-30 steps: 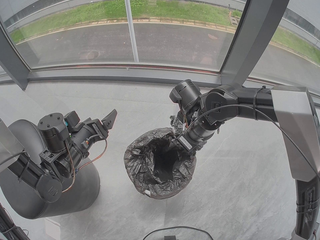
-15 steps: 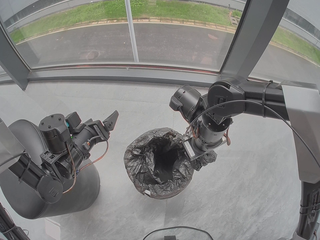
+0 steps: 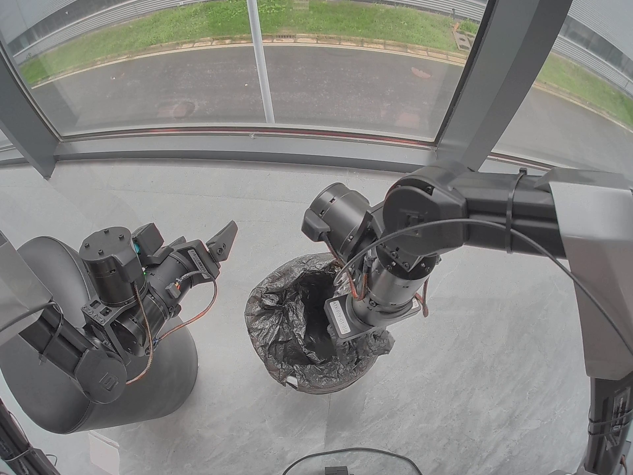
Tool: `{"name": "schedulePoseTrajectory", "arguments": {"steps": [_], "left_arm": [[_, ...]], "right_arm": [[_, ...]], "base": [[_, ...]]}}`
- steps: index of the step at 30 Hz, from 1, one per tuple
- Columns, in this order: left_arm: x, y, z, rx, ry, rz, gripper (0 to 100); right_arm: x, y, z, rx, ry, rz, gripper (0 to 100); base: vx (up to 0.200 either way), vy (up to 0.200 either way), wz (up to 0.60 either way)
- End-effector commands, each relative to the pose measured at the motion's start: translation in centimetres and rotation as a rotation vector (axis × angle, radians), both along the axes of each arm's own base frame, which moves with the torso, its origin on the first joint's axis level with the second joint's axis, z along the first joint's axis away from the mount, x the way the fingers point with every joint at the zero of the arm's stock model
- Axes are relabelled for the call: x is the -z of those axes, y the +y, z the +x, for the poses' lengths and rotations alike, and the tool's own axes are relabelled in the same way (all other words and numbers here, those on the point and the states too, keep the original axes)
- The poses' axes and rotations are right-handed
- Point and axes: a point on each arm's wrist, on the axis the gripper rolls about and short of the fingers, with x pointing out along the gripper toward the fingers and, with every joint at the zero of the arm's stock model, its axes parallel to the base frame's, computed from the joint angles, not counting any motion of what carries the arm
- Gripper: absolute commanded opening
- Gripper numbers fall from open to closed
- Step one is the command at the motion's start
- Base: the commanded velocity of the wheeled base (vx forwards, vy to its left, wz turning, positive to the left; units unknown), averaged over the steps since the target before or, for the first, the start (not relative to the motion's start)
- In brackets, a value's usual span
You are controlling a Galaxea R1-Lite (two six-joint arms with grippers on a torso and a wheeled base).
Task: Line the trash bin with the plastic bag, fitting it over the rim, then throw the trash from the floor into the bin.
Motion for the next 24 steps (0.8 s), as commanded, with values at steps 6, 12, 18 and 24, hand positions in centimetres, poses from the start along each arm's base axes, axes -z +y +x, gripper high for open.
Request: {"name": "schedulePoseTrajectory", "arguments": {"steps": [6, 12, 18, 24], "left_arm": [[0.3, -0.1, 0.2, -0.002, 0.010, 0.005, 100], [0.4, -0.1, 0.1, 0.000, 0.010, 0.015, 100], [0.8, -0.1, 0.2, 0.002, 0.019, 0.030, 100], [0.8, -0.2, 0.1, 0.003, 0.020, 0.032, 100]], "right_arm": [[4.0, 2.1, 1.8, 0.043, 0.066, 0.126, 0], [5.9, 2.4, 3.5, 0.058, 0.035, 0.152, 0], [9.0, 1.3, 6.5, 0.117, 0.016, 0.160, 0], [10.4, 0.7, 7.5, 0.143, 0.012, 0.148, 100]], "base": [[0.000, 0.000, 0.00], [0.000, 0.000, 0.00], [0.000, 0.000, 0.00], [0.000, 0.000, 0.00]]}}
